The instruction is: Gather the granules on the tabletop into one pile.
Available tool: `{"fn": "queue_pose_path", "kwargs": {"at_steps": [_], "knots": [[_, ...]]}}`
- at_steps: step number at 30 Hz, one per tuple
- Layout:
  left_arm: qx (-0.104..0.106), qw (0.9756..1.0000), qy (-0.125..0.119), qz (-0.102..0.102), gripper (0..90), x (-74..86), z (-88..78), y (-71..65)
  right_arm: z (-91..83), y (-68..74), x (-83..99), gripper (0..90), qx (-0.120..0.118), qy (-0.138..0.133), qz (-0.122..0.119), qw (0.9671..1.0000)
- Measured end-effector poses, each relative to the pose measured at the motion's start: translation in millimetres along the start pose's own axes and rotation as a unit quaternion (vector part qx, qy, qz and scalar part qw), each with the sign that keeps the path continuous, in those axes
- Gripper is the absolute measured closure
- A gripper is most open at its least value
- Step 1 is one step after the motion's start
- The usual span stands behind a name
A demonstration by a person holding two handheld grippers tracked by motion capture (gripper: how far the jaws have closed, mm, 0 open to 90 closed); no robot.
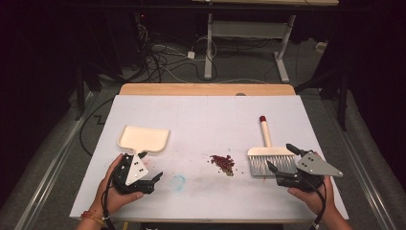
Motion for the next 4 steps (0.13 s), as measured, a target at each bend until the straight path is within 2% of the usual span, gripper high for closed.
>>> {"fn": "queue_pose_path", "kwargs": {"at_steps": [4], "knots": [[0.0, 1.0, 0.001, -0.002, 16.9, -0.8, 2.2, -0.6, -0.2, -1.0, 0.1, 18.2, 0.003, 0.0, -0.003, 1.0]]}}
Point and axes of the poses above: each handheld gripper's, and its own axes: z roughly forward along the jaws, x roughly out of its underside, y roughly to its left, the point moved 2 cm from there along z, roughly forward along the jaws, and after that the axes turned 7 degrees about -z, right-handed, at the moved point
